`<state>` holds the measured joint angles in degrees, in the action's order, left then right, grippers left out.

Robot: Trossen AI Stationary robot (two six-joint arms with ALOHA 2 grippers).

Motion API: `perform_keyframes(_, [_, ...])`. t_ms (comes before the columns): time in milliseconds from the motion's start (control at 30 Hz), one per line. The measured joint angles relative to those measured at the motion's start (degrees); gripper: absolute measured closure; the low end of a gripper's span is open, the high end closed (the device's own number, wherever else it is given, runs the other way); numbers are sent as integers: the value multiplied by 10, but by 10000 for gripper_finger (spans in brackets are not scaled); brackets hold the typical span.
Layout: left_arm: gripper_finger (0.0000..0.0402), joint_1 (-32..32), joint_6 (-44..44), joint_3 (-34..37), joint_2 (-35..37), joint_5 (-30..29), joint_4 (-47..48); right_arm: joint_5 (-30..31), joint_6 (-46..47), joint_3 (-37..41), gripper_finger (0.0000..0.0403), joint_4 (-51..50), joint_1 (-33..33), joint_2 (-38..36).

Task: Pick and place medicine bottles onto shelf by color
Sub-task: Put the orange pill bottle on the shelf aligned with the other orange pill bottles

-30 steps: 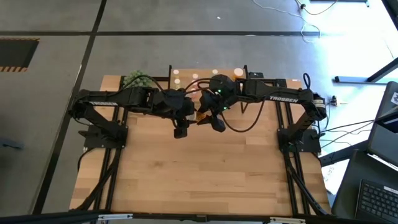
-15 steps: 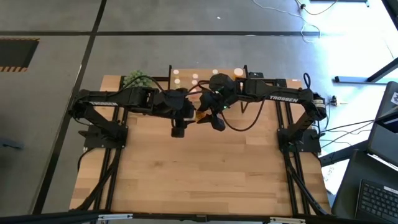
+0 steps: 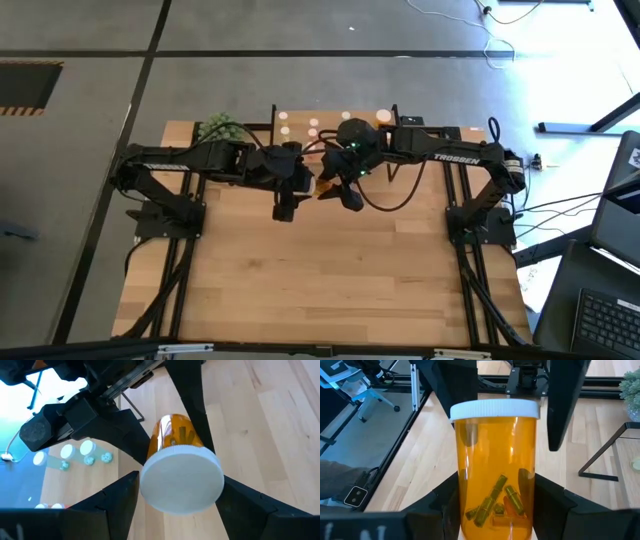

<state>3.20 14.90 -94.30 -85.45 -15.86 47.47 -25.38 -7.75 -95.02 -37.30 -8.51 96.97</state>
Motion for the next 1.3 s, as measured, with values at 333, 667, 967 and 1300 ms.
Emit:
perform_keyframes(333, [160,0,-8,0,0,0,-4,3,0,0,215,1,0,0])
perform_keyframes(667, [160,0,-8,0,0,0,-5,3,0,0,215,-10,-3,-1])
perform_keyframes(967, [160,-4,-8,0,1,-37,-18,7,2,0,215,-31,-15,-5])
perform_keyframes(1300, [160,-5,-41,1,48,-65,-6,2,-1,-31,215,-90,-34,-6])
